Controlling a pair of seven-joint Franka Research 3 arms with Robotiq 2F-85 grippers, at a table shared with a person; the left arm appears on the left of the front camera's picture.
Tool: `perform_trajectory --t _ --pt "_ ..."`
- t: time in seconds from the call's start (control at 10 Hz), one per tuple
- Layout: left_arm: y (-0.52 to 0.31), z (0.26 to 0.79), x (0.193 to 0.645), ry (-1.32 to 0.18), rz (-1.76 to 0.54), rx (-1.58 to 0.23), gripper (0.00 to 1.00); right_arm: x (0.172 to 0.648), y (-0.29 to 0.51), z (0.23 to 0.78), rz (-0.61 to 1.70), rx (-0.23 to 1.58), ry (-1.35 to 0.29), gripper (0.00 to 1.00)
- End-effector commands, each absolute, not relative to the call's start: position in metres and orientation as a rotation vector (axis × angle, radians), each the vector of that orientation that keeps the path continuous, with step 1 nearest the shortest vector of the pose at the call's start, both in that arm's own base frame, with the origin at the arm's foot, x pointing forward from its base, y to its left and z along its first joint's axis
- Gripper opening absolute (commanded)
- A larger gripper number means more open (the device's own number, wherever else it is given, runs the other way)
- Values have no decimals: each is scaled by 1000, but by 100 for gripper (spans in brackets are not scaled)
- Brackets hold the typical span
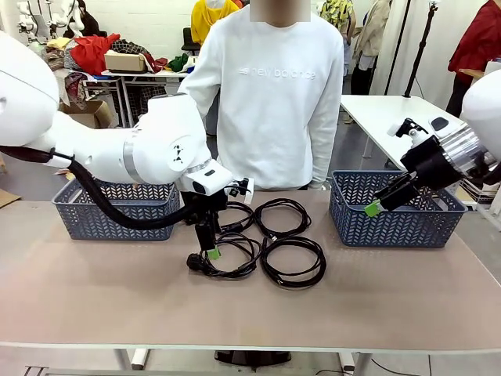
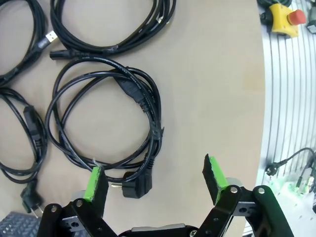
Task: Organize the cables according to human instructions.
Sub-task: Pick up a bundle of cables and place it in the basket indicated by the human.
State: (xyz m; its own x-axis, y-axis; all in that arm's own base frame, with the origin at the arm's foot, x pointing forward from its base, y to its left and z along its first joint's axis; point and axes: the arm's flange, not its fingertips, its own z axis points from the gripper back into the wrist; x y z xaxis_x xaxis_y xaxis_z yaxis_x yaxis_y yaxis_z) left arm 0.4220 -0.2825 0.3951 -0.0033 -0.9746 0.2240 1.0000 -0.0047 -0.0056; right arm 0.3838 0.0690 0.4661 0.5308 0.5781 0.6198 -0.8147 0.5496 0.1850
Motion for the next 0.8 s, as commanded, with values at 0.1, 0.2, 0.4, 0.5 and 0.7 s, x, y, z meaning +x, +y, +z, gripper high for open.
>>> perform_trajectory --t 0.1,0.2,0.4,0.5,0.7 --pt "-282 398 421 -168 -1564 -191 100 387 68 465 890 514 -558 100" --pt "-282 398 421 -168 -1564 -191 100 387 68 465 890 514 -558 100" --pt "-283 395 422 -172 -1568 -183 100 387 68 465 890 514 -558 100" --pt "-283 392 419 -180 -1587 -149 100 387 68 465 890 514 -558 100" --pt "-290 382 417 -167 -1629 -128 100 387 68 465 890 514 -558 100"
